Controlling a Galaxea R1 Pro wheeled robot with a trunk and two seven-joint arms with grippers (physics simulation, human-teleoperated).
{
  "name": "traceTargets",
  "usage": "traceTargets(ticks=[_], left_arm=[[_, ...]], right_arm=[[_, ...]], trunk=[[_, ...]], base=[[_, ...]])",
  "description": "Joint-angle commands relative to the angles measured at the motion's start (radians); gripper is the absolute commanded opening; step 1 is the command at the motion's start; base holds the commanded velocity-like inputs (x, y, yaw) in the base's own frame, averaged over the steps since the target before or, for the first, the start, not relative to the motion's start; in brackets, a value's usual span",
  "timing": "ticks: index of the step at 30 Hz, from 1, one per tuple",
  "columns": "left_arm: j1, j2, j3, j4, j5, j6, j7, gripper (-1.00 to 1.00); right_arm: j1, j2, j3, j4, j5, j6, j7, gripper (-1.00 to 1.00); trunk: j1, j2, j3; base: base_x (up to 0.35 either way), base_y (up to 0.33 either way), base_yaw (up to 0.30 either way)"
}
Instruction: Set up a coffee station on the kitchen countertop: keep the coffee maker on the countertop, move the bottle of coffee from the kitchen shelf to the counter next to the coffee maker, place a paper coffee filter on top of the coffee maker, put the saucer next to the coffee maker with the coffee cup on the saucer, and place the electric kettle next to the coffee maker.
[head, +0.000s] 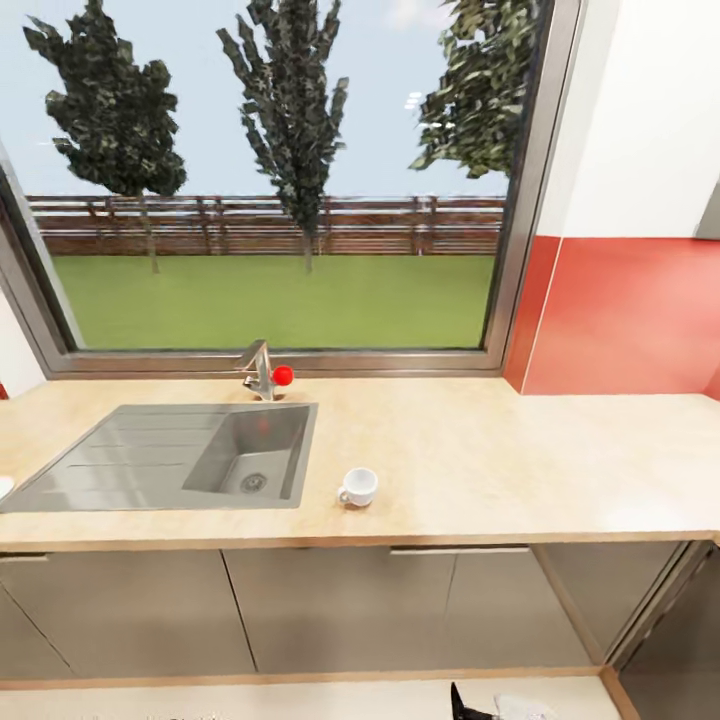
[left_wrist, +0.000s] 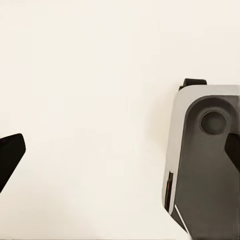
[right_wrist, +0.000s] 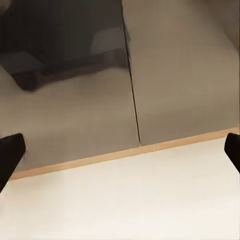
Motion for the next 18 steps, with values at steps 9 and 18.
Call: traceTargets(ticks=[9, 18], left_arm=[[0.0, 0.004, 0.006, 0.029, -0.002, -0.006, 0.0, 1.0], [0.0, 0.004, 0.007, 0.029, -0.002, -0.004, 0.002, 1.0]], right_arm=[[-0.001, 0.108, 0.008, -0.288, -0.007, -0.011, -0.001, 1.0], [-0.001, 0.112, 0.009, -0.402, -0.007, -0.011, 0.0, 1.0]], trunk=[[0.0, -0.001, 0.009], [0.0, -0.001, 0.02]], base=[[0.0, 0.0, 0.197], [-0.086, 0.079, 0.196]])
